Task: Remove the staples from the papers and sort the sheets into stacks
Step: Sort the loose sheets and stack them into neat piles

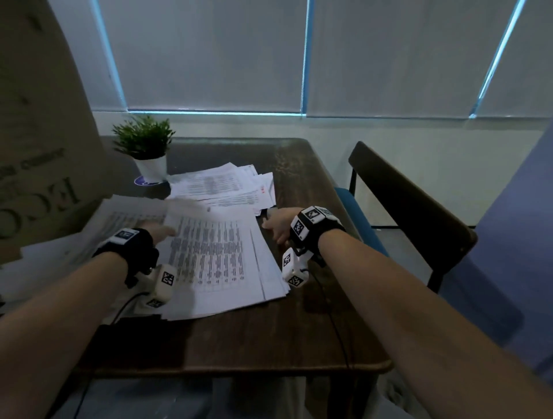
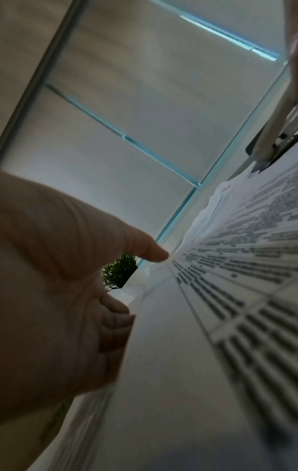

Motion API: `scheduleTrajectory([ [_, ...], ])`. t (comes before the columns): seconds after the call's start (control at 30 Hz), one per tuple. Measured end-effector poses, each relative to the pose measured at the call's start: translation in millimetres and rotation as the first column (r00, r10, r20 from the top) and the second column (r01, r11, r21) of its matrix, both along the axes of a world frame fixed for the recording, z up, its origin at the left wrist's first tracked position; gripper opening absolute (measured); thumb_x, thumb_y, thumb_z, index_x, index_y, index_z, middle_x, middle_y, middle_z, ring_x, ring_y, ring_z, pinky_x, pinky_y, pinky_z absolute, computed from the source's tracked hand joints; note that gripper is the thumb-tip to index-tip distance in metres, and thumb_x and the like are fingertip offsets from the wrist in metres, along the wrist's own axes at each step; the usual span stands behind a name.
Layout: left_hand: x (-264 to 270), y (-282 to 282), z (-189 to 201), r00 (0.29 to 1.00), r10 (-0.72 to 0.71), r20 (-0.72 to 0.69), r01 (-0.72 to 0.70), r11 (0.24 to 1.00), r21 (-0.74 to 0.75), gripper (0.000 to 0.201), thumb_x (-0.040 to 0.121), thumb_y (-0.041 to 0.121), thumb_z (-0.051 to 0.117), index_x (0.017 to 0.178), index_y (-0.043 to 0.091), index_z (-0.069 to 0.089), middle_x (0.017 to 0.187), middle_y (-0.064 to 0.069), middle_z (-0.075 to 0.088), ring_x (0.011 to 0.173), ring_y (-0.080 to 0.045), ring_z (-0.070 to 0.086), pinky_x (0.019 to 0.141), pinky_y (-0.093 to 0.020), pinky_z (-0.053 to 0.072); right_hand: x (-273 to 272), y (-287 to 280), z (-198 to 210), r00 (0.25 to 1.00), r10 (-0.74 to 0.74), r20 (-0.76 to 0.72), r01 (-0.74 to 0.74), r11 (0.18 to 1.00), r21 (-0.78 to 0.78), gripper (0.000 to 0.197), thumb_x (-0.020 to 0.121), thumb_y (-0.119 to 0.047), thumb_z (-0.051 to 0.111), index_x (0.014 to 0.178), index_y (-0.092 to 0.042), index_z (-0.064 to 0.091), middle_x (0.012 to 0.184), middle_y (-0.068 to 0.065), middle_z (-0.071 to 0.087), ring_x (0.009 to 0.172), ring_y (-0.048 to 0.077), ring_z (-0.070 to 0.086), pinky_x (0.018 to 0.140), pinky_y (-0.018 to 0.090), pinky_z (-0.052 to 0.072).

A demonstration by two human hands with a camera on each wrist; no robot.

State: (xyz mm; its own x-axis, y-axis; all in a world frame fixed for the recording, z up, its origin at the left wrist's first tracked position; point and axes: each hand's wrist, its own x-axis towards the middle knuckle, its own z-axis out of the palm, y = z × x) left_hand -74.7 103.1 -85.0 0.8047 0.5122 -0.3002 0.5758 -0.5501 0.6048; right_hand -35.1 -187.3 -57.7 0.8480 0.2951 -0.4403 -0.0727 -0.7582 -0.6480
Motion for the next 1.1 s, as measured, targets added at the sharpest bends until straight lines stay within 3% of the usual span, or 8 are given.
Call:
scheduleTrajectory([
  [0.1, 2, -4, -5, 0.997, -0.049, 0.051, 0.051, 0.998, -0.023, 0.058, 0.082, 0.03, 0.07, 0.128, 0.0, 0.05, 0.132, -0.02, 0.05, 0.116, -0.037, 0.05, 0.094, -0.041, 0.042, 5, -8, 0, 0.976, -0.012, 0.217, 0.022, 0.999, -0.042, 0.041, 0.101, -0.009, 0.045, 0.142, -0.009, 0.048, 0.146, 0.006, 0.048, 0.132, 0.022, 0.047, 0.076, 0.014, 0.034],
  [0.2, 1, -13, -5, 0.991, -0.107, 0.077, 0.111, 0.993, -0.042, 0.044, 0.079, 0.027, 0.075, 0.11, 0.003, 0.055, 0.113, -0.015, 0.056, 0.11, -0.035, 0.054, 0.087, -0.038, 0.044, 11, -14, -11, 0.977, -0.18, 0.115, 0.179, 0.984, 0.026, 0.008, 0.092, -0.025, 0.065, 0.097, -0.022, 0.07, 0.113, -0.003, 0.064, 0.089, 0.015, 0.063, 0.071, 0.021, 0.048],
  [0.37, 5, -39, -2, 0.933, -0.166, 0.318, 0.223, 0.963, -0.15, 0.041, 0.081, -0.001, 0.068, 0.12, -0.001, 0.056, 0.116, -0.022, 0.062, 0.101, -0.035, 0.061, 0.089, -0.041, 0.049, 11, -9, -21, 0.978, -0.201, 0.046, 0.202, 0.979, -0.007, 0.053, 0.076, -0.054, 0.074, 0.106, -0.012, 0.064, 0.104, 0.003, 0.066, 0.093, 0.021, 0.066, 0.088, 0.036, 0.054],
  [0.6, -25, -71, 73, 0.574, -0.033, 0.818, 0.428, 0.864, -0.265, 0.025, 0.096, 0.015, 0.048, 0.121, 0.014, 0.05, 0.106, 0.006, 0.063, 0.091, -0.01, 0.062, 0.072, -0.024, 0.049, -15, -23, 34, 0.954, -0.286, 0.094, 0.145, 0.709, 0.69, 0.051, 0.082, -0.034, 0.077, 0.123, -0.008, 0.062, 0.121, 0.012, 0.068, 0.111, 0.029, 0.064, 0.105, 0.049, 0.045],
  [0.8, -38, -111, 134, 0.294, 0.085, 0.952, 0.481, 0.848, -0.224, 0.016, 0.1, 0.025, 0.039, 0.107, 0.012, 0.044, 0.098, -0.001, 0.058, 0.085, -0.011, 0.059, 0.071, -0.022, 0.053, -41, -27, 101, 0.834, -0.388, 0.392, -0.068, 0.633, 0.771, 0.039, 0.094, -0.027, 0.064, 0.124, -0.003, 0.059, 0.109, 0.007, 0.07, 0.096, 0.019, 0.07, 0.089, 0.033, 0.057],
  [0.9, -34, -122, 109, 0.366, 0.165, 0.916, 0.372, 0.876, -0.307, 0.007, 0.097, 0.01, 0.038, 0.095, 0.016, 0.041, 0.088, 0.003, 0.051, 0.075, -0.005, 0.05, 0.063, -0.008, 0.043, -51, -46, 78, 0.863, -0.377, 0.336, -0.029, 0.628, 0.778, 0.06, 0.077, -0.033, 0.08, 0.126, -0.007, 0.061, 0.115, 0.009, 0.071, 0.107, 0.025, 0.068, 0.098, 0.043, 0.053],
  [1.03, -20, -130, 62, 0.558, 0.099, 0.824, 0.248, 0.927, -0.28, 0.017, 0.098, 0.012, 0.037, 0.101, 0.007, 0.053, 0.096, -0.008, 0.052, 0.086, -0.018, 0.047, 0.073, -0.023, 0.034, -48, -51, 41, 0.879, -0.401, 0.258, 0.079, 0.655, 0.751, 0.04, 0.078, -0.018, 0.08, 0.114, -0.008, 0.068, 0.108, 0.008, 0.074, 0.104, 0.026, 0.07, 0.097, 0.048, 0.053],
  [1.1, -15, -135, 64, 0.526, 0.054, 0.849, 0.264, 0.938, -0.223, 0.017, 0.098, 0.013, 0.041, 0.1, 0.007, 0.056, 0.09, -0.009, 0.057, 0.082, -0.023, 0.053, 0.072, -0.029, 0.039, -54, -46, 46, 0.841, -0.468, 0.271, 0.082, 0.607, 0.791, 0.03, 0.084, -0.009, 0.074, 0.113, -0.002, 0.067, 0.106, 0.012, 0.073, 0.103, 0.03, 0.069, 0.088, 0.041, 0.057],
])
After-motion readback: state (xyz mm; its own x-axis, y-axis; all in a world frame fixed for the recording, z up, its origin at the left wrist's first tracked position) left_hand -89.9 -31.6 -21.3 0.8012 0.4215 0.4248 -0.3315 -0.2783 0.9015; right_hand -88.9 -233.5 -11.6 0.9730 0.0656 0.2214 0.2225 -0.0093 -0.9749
